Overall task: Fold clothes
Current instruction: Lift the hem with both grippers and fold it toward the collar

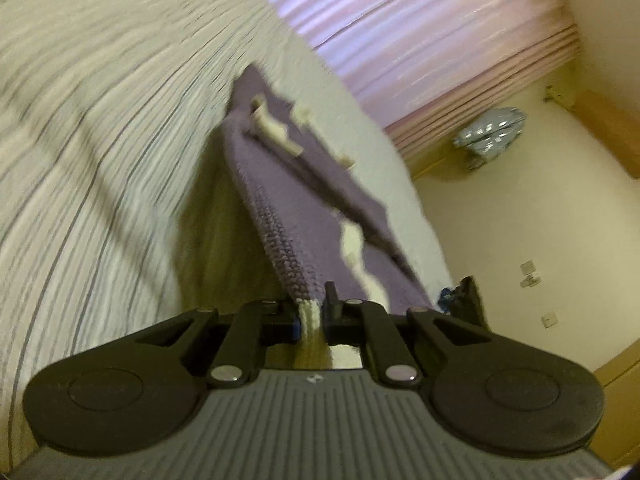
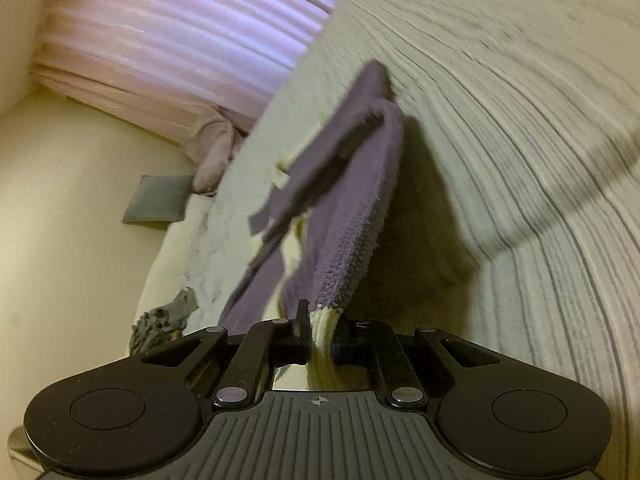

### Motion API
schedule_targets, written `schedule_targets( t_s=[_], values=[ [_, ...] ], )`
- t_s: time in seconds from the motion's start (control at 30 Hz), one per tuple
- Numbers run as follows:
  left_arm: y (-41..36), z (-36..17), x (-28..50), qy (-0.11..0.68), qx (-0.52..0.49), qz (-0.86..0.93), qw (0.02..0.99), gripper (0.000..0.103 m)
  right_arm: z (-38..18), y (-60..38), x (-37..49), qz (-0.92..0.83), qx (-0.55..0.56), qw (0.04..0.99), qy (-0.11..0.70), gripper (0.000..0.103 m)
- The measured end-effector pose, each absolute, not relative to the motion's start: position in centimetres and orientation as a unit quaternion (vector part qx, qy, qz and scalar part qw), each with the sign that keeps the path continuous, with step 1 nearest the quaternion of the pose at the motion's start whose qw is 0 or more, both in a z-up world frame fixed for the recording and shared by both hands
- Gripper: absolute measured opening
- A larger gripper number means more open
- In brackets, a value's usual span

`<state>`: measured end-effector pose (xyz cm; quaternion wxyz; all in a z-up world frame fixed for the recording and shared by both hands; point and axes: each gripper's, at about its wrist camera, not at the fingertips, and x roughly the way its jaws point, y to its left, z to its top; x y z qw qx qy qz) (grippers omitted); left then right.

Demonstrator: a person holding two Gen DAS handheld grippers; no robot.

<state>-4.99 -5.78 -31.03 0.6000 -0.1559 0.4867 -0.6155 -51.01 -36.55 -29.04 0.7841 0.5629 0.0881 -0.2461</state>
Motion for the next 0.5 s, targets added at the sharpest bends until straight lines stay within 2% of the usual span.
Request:
schedule_targets(
  t_s=[0.23,0.5],
  values=[
    [-0.4,-27.7,-5.8,0.463,-0.159,-0.633,0.600,0.006,-26.2,-30.5,-54.1,-0.235,0.547,0.800,0.073,0.007],
    [9.2,-27.5,-8.7,0.477,-0.165,-0.628,0.592,0.006,-25.4,-21.1,-57.2,-0.231,0.557,0.794,0.077,0.008]
  ],
)
